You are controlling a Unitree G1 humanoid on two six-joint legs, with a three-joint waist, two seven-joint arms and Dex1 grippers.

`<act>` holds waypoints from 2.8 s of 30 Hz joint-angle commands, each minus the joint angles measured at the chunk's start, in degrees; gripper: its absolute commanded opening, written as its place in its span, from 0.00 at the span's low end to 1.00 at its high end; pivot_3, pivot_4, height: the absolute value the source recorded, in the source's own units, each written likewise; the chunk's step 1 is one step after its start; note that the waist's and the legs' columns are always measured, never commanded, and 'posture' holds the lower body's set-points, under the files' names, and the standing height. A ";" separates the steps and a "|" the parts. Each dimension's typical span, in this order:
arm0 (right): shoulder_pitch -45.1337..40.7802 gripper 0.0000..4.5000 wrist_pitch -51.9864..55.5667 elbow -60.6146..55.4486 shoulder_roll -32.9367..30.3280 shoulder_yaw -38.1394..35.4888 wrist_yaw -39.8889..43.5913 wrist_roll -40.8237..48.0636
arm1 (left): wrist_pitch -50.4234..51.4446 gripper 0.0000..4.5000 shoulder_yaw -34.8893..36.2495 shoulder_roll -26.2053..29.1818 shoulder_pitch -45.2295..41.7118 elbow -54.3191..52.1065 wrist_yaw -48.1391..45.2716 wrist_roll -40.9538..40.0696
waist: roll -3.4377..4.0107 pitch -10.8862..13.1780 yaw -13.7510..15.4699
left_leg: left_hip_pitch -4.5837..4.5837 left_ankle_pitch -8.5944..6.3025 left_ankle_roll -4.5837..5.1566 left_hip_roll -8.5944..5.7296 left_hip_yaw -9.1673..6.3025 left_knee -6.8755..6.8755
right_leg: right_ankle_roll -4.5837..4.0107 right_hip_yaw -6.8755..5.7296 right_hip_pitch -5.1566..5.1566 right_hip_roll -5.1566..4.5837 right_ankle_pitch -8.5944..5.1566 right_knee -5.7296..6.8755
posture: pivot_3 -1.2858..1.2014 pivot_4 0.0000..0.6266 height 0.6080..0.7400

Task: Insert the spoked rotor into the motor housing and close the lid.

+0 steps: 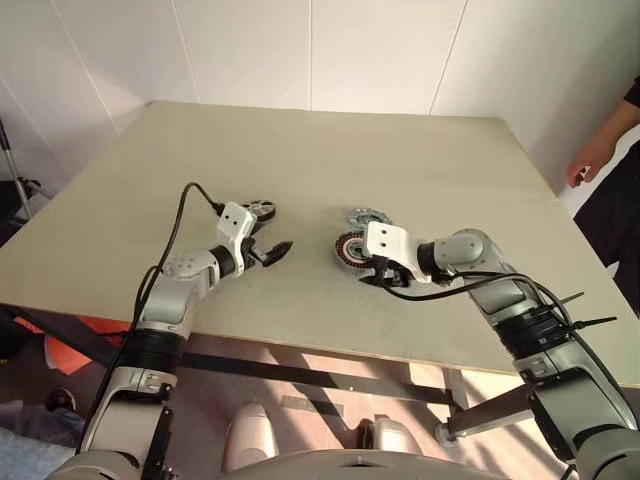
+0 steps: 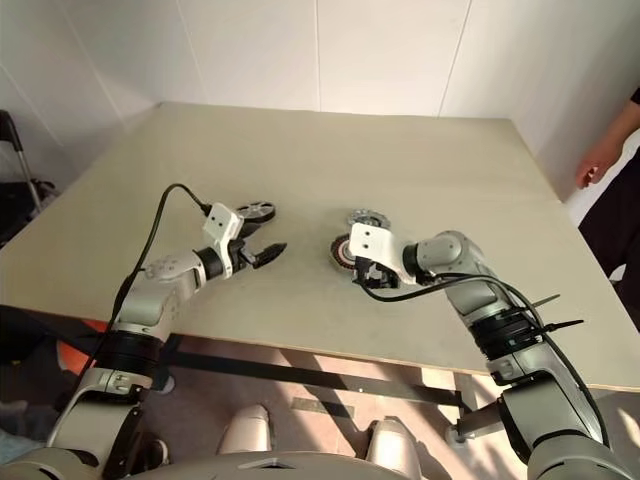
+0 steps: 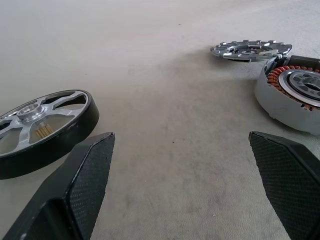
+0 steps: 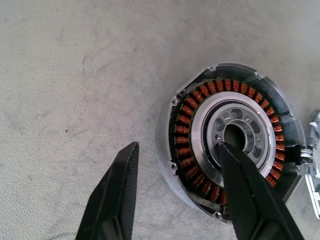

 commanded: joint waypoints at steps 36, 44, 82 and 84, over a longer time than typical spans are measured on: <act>22.14 0.88 19.39 -5.58 -9.53 -25.80 -14.98 19.20 | -1.30 1.00 -0.61 -0.66 -1.88 1.18 -1.03 0.30 | 0.04 -0.04 0.15 | 0.01 -0.01 0.01 -0.07 0.09 -0.29 | 0.04 0.00 0.11 -0.04 -0.01 -0.58 | 0.52 0.00 1.00; 22.10 0.33 17.40 -3.21 -9.36 -24.03 -15.12 18.76 | -1.17 1.00 -0.04 -0.06 -1.57 0.83 -0.82 0.30 | 0.01 -0.06 0.16 | 0.11 -0.02 0.04 -0.08 0.08 -0.29 | 0.05 -0.04 0.30 -0.07 -0.02 -0.64 | 0.52 0.00 1.00; 2.67 0.13 20.55 -5.97 7.21 -10.04 -19.07 19.07 | -0.72 1.00 0.67 0.94 -0.69 -0.68 0.49 0.49 | 0.07 -0.07 0.17 | -0.06 0.00 -0.02 -0.04 0.07 -0.41 | 0.06 -0.15 0.01 -0.07 -0.01 -0.59 | 0.52 0.00 1.00; 2.54 0.13 20.17 -4.52 7.62 -9.77 -19.44 18.62 | -0.75 1.00 0.63 0.94 -0.78 -0.60 0.44 0.52 | 0.07 -0.07 0.17 | -0.07 -0.01 -0.02 -0.04 0.07 -0.41 | 0.06 -0.16 0.00 -0.07 -0.01 -0.60 | 0.52 0.00 1.00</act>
